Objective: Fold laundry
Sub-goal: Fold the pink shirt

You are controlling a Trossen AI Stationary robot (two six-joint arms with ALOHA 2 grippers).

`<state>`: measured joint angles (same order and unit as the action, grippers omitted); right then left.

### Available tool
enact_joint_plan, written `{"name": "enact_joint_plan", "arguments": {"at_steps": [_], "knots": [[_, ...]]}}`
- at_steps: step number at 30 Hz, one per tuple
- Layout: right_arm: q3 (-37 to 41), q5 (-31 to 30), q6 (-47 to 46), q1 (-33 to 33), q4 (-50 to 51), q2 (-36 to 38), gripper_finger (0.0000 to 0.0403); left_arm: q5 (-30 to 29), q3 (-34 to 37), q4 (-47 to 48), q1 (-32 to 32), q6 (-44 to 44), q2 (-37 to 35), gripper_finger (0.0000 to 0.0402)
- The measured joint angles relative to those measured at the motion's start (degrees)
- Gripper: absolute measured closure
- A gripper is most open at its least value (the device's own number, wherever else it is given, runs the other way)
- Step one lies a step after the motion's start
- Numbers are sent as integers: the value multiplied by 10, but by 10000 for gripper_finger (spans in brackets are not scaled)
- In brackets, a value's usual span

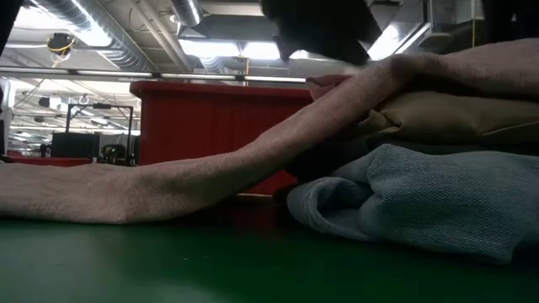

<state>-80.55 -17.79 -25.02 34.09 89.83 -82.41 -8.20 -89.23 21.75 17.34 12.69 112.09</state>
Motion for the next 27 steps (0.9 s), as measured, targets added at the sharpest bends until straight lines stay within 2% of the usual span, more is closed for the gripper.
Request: {"name": "enact_joint_plan", "arguments": {"at_steps": [3,8,11,16,23,27], "knots": [[-1,-24,0,0,-4,0,246,17,0,68,0,27,-45,248],[-1,-6,-2,0,-33,0,246,17,0,226,20,120,-112,248],[-1,9,-2,0,-68,0,246,16,0,306,48,208,-135,248],[-1,26,-2,0,-123,0,246,-17,0,405,125,344,-139,248],[-1,34,-2,0,-139,0,246,-104,0,440,248,477,-133,248],[-1,34,-2,0,-139,0,246,-108,0,419,301,538,-133,248]]}}
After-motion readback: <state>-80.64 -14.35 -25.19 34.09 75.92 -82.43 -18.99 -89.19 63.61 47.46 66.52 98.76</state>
